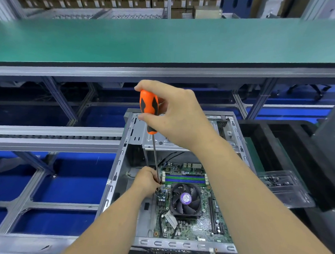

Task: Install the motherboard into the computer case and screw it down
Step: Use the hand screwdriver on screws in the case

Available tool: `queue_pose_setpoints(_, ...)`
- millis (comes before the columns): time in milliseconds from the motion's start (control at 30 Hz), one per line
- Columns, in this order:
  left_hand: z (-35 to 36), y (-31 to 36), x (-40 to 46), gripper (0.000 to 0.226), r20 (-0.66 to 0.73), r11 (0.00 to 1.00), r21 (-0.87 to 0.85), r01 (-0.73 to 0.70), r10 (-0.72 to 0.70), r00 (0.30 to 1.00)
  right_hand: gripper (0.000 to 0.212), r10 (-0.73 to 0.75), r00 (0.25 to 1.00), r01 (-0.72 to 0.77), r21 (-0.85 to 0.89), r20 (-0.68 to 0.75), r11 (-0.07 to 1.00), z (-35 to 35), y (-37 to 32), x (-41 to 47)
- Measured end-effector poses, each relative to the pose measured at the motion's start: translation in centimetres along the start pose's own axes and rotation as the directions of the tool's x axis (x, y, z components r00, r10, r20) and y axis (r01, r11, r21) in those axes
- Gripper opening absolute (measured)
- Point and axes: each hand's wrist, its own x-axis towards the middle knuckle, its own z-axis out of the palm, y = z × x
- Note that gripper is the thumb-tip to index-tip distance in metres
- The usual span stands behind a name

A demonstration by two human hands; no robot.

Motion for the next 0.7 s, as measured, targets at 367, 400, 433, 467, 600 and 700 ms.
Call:
queue_pose_setpoints(367, 0.03, 0.35, -0.25, 0.036, 0.031, 1.000, 0.011, -0.001, 0.001, 1.000, 0.047, -0.001, 1.000, 0.001, -0.017, -0.003, 1.000, -0.29, 0.17, -0.07)
queue_pose_setpoints(400, 0.04, 0.38, -0.25, 0.036, 0.031, 1.000, 0.008, 0.000, 0.000, 1.000, 0.047, -0.002, 1.000, 0.002, -0.017, -0.004, 1.000, -0.34, 0.16, -0.11)
queue_pose_setpoints(433, 0.06, 0.40, -0.28, 0.035, 0.030, 1.000, 0.006, 0.000, 0.000, 1.000, 0.047, -0.005, 1.000, 0.005, -0.019, -0.004, 1.000, -0.36, 0.13, -0.13)
queue_pose_setpoints(467, 0.06, 0.41, -0.31, 0.032, 0.029, 1.000, 0.010, -0.004, 0.003, 1.000, 0.046, -0.008, 1.000, 0.008, -0.023, -0.002, 1.000, -0.36, 0.08, -0.17)
queue_pose_setpoints(600, 0.08, 0.34, -0.30, 0.025, 0.024, 1.000, 0.003, -0.020, 0.020, 1.000, 0.046, -0.008, 1.000, 0.008, -0.016, 0.003, 1.000, -0.35, -0.04, -0.25)
queue_pose_setpoints(700, 0.08, 0.41, -0.31, 0.030, 0.037, 1.000, 0.004, -0.024, 0.024, 0.999, 0.045, -0.001, 1.000, 0.001, -0.023, -0.003, 1.000, -0.42, -0.05, -0.21)
